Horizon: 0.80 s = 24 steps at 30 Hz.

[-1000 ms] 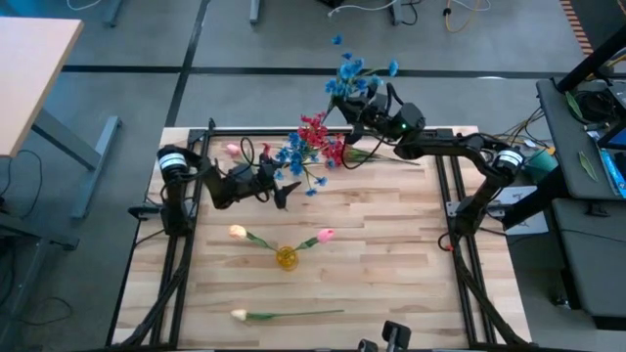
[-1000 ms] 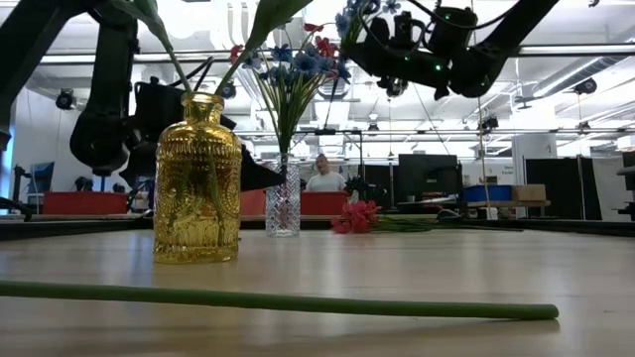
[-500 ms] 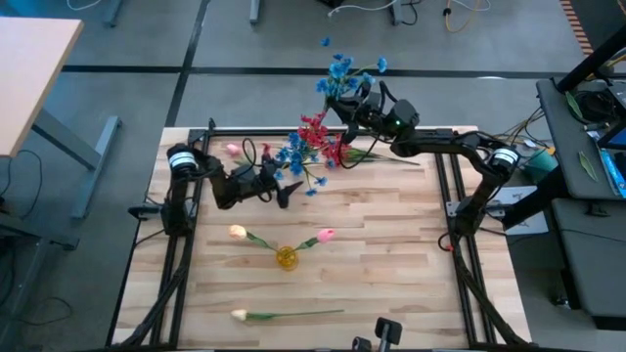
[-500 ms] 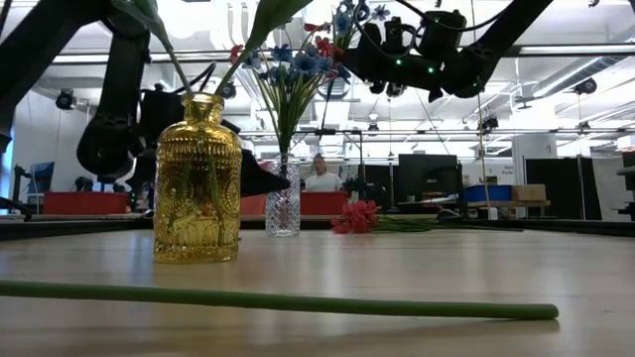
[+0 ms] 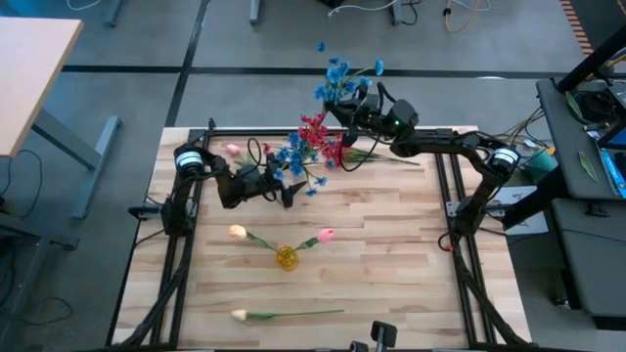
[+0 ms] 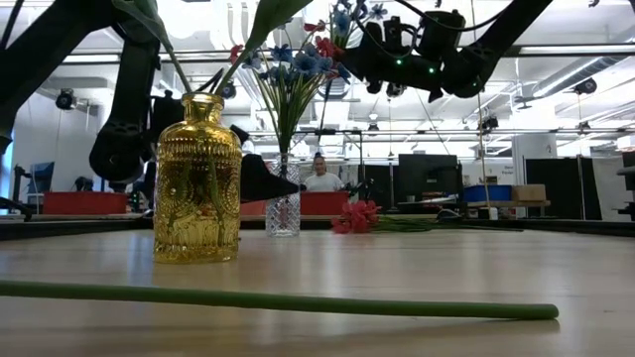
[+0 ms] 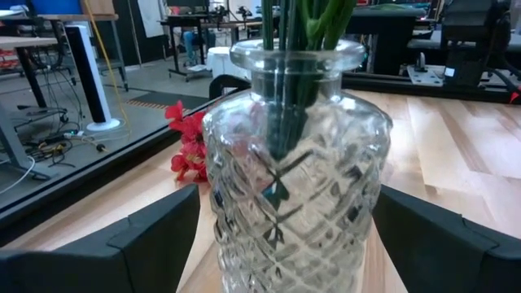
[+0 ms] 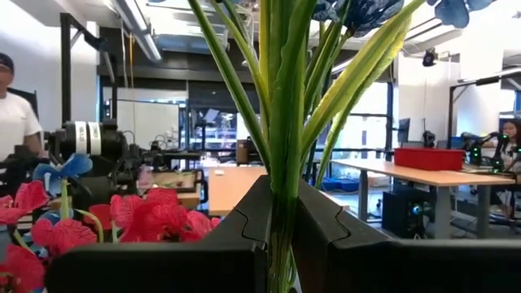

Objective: Sort flowers into vase by color
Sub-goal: Put the blue flowers into the transparent vase

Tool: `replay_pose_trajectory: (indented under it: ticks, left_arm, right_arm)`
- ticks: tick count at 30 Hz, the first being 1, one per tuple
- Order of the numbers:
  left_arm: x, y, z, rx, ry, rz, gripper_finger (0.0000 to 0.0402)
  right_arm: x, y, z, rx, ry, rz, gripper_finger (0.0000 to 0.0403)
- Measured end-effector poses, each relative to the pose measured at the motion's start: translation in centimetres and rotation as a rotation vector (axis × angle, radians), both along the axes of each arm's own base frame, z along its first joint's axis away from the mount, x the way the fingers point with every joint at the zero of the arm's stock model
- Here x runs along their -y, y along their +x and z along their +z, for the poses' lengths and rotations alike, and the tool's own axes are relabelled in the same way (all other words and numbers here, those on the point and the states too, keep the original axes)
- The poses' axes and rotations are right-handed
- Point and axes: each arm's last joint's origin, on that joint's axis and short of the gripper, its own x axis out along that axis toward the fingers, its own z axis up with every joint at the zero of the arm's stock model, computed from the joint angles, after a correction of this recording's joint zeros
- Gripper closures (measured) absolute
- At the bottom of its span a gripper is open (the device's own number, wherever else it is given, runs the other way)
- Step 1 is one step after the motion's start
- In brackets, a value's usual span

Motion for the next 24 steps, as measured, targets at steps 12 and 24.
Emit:
replay_pose_trajectory:
  ticks: [12,24]
  left_arm:
    - [0.0,0.1,0.1,-0.001,0.013,-0.001,0.0061]
    - [0.0,0.1,0.1,-0.002,0.016,-0.004,0.0116]
  right_arm:
    - [-2.1,1.3,0.1,0.012,0.006,0.071,0.0381]
    - [-4.7,2.7,0.1,0.013,0.006,0.141,0.0381]
